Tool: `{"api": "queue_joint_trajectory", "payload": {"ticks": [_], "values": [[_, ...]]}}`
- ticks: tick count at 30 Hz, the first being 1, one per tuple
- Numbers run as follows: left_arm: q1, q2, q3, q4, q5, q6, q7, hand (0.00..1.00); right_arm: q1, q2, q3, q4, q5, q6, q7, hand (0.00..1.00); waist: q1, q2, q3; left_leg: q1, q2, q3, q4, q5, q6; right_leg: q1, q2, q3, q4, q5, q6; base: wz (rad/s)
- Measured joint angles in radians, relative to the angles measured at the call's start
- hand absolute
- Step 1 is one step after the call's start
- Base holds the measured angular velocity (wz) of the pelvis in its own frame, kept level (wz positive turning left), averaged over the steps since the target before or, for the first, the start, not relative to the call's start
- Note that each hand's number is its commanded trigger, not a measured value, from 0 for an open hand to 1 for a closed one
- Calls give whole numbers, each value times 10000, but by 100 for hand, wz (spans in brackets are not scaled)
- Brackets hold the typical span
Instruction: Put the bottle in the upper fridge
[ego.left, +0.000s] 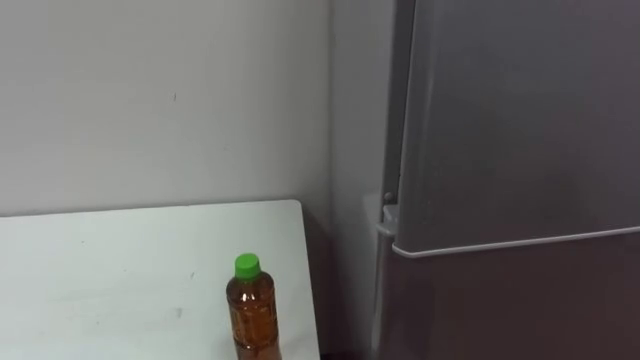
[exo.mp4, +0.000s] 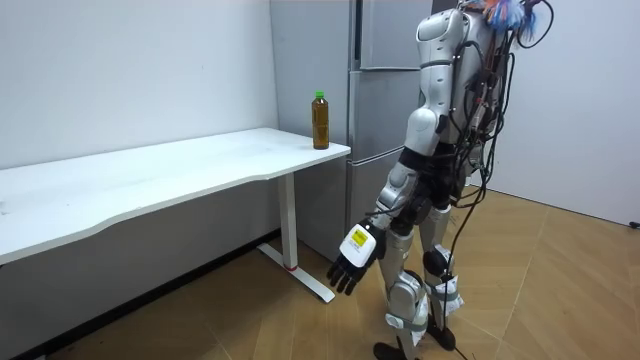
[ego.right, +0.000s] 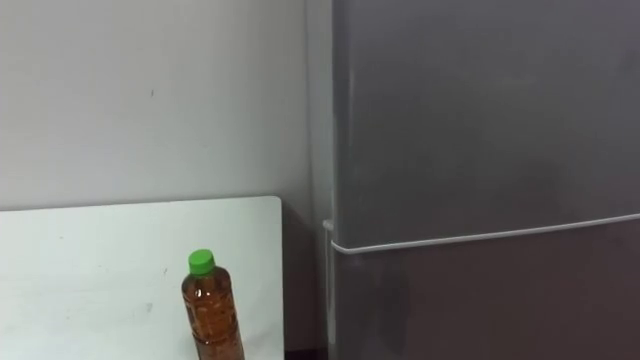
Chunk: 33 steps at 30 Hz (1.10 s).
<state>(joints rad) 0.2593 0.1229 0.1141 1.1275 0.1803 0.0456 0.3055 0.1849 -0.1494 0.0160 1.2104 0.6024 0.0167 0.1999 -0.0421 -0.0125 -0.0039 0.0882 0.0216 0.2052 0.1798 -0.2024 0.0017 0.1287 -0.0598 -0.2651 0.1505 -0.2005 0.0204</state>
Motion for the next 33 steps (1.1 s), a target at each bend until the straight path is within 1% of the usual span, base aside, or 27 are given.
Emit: {"api": "queue_joint_trajectory", "payload": {"ticks": [1,4,6,7,9,13,15,17,18,20,22,24,25,26,27,28,30,31,33], "values": [[25,-1,29,4,-154,2,12,0,6,1,-2,0,67,29,0,0,8,-1,0,9,1,-3,0,0,0,7,0,3,2,0,0,0],[81,-3,245,-30,-1062,75,120,0,36,-1,-52,-11,171,120,-5,0,55,5,-2,18,4,-33,10,-3,-4,29,-1,17,3,0,-1,0],[87,0,788,-86,-1974,98,225,0,40,-4,-218,1,149,286,-3,0,134,10,3,68,4,-15,13,-3,-3,110,-4,24,0,0,-1,0],[73,0,900,-93,-2143,93,295,0,46,-4,-250,1,140,285,-1,0,164,16,4,85,3,-8,6,-4,-4,135,-5,33,-1,0,0,0],[43,-8,1188,-261,-2770,-23,541,0,60,-3,-387,2,-5,276,32,0,207,50,6,101,5,-32,4,-4,-4,144,-4,48,1,-1,-1,0],[66,-1,1222,-749,-3836,-210,783,0,104,-76,-416,-51,-72,250,38,0,230,191,-1,99,10,-38,77,-17,6,135,-2,12,15,0,-2,0],[59,5,1312,-1098,-4372,-457,829,0,161,-94,-585,-110,-175,202,15,0,246,316,-8,108,13,-39,78,-17,6,132,-1,17,25,0,-3,0],[51,19,1440,-1391,-4603,-584,928,0,207,-103,-733,-123,-200,145,-17,0,254,410,-19,121,10,-40,73,-18,5,139,0,17,32,0,-2,0],[52,20,1477,-1479,-4672,-755,1063,0,232,-116,-805,-131,-230,98,-52,0,278,474,-10,130,8,-37,63,-17,5,142,-1,19,32,0,-2,0],[18,28,1499,-1685,-4884,-925,1255,0,287,-116,-822,-161,-239,-20,-88,0,251,527,-1,122,7,-36,62,-16,4,141,-1,14,26,0,-3,0],[68,26,1494,-2040,-5086,-1011,1358,0,364,-114,-819,-272,-233,-80,-137,0,250,531,0,118,7,-36,63,-17,3,138,-3,4,22,0,-2,0],[91,25,1493,-2467,-5366,-1242,1567,0,430,-117,-831,-335,-190,-171,-145,0,253,504,-3,122,5,-44,59,-25,-2,129,-9,-7,23,-1,0,0],[106,24,1511,-2601,-5431,-1283,1641,0,439,-115,-858,-335,-192,-183,-146,0,257,505,-3,123,6,-44,59,-28,-3,126,-9,-3,24,-1,0,0],[174,17,1561,-3001,-5495,-1353,1845,0,475,-114,-883,-362,-221,-223,-168,0,259,499,-4,123,6,-43,59,-36,-5,119,-8,4,33,-2,0,0],[192,19,1600,-3477,-5759,-1482,2159,0,521,-115,-887,-375,-250,-299,-200,0,281,487,-7,124,7,-40,50,-38,-6,112,-4,20,35,-3,2,0],[186,22,1602,-3683,-5873,-1604,2346,0,511,-115,-888,-378,-282,-332,-228,0,284,476,-11,126,5,-40,46,-37,-6,107,-4,25,37,-3,2,0],[132,32,1596,-4267,-6095,-2132,2861,0,548,-117,-888,-380,-459,-443,-239,0,339,475,-11,182,9,19,1,-35,-8,98,9,121,49,-3,1,-10],[130,32,1595,-4446,-6130,-2190,2958,0,548,-115,-886,-381,-506,-478,-239,0,365,472,-13,216,10,34,-13,-36,-8,102,13,147,53,-3,1,-13],[70,33,1585,-4937,-6145,-2475,3260,0,558,-110,-875,-387,-597,-515,-241,0,423,426,-20,299,2,60,-72,-36,-8,135,11,170,59,-3,1,-7]]}}
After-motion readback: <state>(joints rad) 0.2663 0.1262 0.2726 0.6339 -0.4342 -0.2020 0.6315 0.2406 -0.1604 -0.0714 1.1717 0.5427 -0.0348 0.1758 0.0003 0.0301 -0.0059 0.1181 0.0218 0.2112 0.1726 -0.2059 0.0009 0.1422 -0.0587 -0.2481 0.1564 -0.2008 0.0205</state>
